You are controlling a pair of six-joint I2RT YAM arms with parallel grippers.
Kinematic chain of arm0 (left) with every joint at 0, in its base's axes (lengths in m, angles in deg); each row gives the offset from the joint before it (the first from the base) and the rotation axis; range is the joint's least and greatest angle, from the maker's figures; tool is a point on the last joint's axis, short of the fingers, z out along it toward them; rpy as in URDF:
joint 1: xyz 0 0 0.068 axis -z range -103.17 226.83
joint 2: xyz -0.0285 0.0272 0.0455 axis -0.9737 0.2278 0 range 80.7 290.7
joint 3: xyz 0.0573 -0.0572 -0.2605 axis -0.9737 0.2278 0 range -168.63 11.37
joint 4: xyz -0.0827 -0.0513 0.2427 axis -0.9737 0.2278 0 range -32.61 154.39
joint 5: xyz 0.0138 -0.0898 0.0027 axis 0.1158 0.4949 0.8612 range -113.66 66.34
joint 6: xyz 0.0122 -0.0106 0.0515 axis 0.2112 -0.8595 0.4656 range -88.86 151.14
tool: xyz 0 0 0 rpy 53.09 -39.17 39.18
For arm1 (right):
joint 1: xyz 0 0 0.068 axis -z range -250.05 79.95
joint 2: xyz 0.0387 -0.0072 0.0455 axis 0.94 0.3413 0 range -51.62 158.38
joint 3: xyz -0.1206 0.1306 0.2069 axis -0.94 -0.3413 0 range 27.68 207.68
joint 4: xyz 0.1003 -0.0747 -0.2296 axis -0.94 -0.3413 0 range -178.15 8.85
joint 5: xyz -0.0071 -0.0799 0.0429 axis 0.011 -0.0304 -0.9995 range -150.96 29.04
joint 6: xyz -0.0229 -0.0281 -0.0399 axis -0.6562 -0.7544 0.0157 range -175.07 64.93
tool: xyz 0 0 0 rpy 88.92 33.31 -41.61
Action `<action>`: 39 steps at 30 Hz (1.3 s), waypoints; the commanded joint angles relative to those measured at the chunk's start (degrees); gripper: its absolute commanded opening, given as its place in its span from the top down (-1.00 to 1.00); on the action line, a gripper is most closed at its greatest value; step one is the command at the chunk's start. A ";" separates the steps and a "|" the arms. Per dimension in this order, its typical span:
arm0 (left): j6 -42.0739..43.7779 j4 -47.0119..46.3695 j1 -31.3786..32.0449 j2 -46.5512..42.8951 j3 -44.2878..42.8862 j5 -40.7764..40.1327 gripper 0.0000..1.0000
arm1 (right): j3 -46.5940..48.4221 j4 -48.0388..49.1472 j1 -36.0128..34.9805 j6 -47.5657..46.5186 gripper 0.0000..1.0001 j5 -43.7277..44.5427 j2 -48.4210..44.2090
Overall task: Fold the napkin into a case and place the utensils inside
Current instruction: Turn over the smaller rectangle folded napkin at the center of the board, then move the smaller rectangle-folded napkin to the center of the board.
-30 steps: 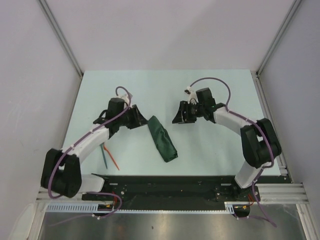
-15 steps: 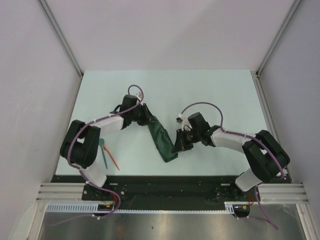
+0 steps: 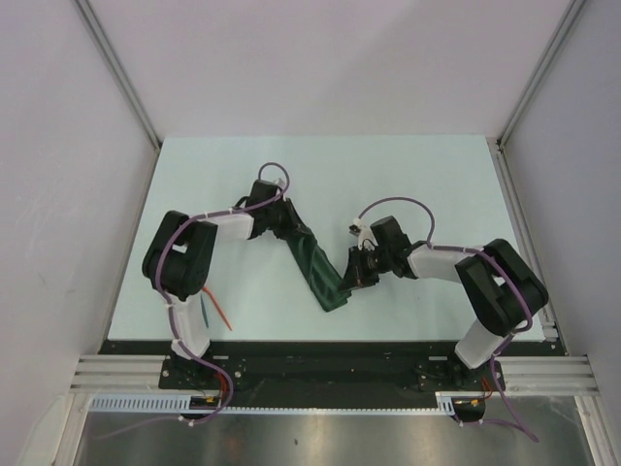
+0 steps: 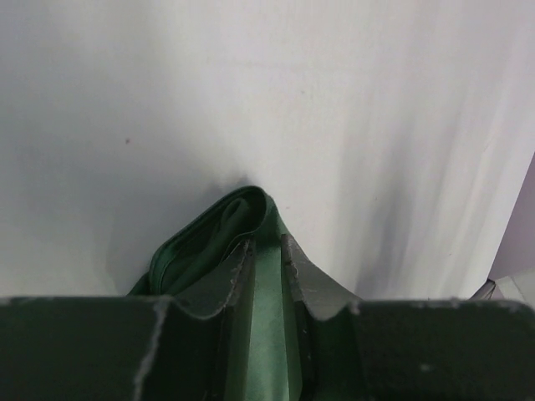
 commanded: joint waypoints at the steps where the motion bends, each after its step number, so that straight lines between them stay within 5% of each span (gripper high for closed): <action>1: 1.30 -0.04 0.37 1.14 -3.54 -1.07 0.53 | -0.53 1.31 0.63 -2.77 0.80 1.63 0.84; 11: 3.85 6.28 1.77 -3.06 -7.67 -2.91 0.34 | 3.85 -6.67 1.42 -4.62 0.78 2.42 -3.09; 19: 7.79 13.93 1.95 -17.82 -7.33 -3.79 0.09 | 9.57 -17.23 1.60 -6.38 0.38 5.59 -8.03; 26: 8.60 16.13 1.25 -33.12 2.07 -4.49 0.09 | 12.74 -18.65 -10.50 0.36 0.17 14.64 -10.94; 39: 9.83 20.71 -4.12 -49.21 9.64 -2.65 0.06 | 15.64 -13.55 -28.81 11.63 0.37 42.41 1.36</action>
